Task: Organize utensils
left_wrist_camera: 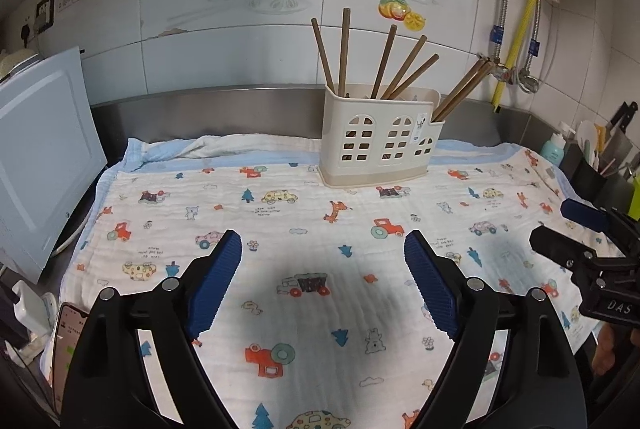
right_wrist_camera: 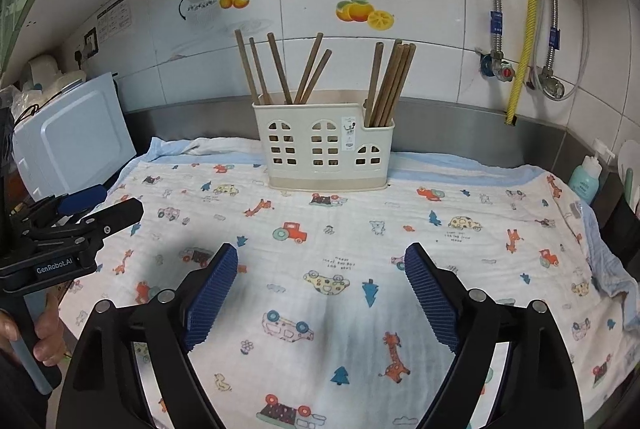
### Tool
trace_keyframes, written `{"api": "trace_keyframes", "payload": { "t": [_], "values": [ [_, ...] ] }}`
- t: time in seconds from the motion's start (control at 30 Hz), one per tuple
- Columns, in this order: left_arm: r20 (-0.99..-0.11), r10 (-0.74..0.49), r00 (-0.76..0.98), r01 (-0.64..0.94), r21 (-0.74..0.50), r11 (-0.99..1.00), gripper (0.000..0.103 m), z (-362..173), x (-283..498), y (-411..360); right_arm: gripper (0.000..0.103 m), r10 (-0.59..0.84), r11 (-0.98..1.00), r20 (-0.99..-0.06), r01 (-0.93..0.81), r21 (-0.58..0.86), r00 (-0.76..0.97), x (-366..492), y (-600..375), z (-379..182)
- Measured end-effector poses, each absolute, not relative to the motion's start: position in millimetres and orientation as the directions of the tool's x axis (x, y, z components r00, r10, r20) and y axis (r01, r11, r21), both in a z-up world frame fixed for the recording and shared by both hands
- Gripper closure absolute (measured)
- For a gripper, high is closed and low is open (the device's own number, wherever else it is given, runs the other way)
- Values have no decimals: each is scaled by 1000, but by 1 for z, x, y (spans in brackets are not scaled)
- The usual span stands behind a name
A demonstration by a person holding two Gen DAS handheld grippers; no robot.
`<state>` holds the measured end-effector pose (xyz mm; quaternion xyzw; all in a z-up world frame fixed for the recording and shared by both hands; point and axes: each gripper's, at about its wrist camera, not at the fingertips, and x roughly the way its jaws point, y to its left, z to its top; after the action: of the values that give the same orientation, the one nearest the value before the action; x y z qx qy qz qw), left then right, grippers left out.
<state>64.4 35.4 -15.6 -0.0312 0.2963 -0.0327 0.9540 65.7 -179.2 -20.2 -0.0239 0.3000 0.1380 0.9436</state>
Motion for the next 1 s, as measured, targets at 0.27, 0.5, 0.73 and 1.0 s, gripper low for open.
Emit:
{"api": "trace_keyframes", "payload": {
  "t": [0.27,0.5,0.73,1.0],
  "values": [
    [-564,-70,823,30,-79,996,20,-16,59,41,18,251,961,-577,-274,48,778,62,-179,-23],
    [-572,-66,818,26,-78,997,20,-19,57,42,17,254,959,-587,-278,51,769,59,-177,-29],
    [-577,-64,814,24,-76,997,20,-23,56,43,17,254,960,-587,-276,54,769,57,-179,-30],
    [-579,-64,813,27,-72,997,20,-25,55,42,16,248,961,-589,-273,48,769,58,-179,-31]
  ]
}}
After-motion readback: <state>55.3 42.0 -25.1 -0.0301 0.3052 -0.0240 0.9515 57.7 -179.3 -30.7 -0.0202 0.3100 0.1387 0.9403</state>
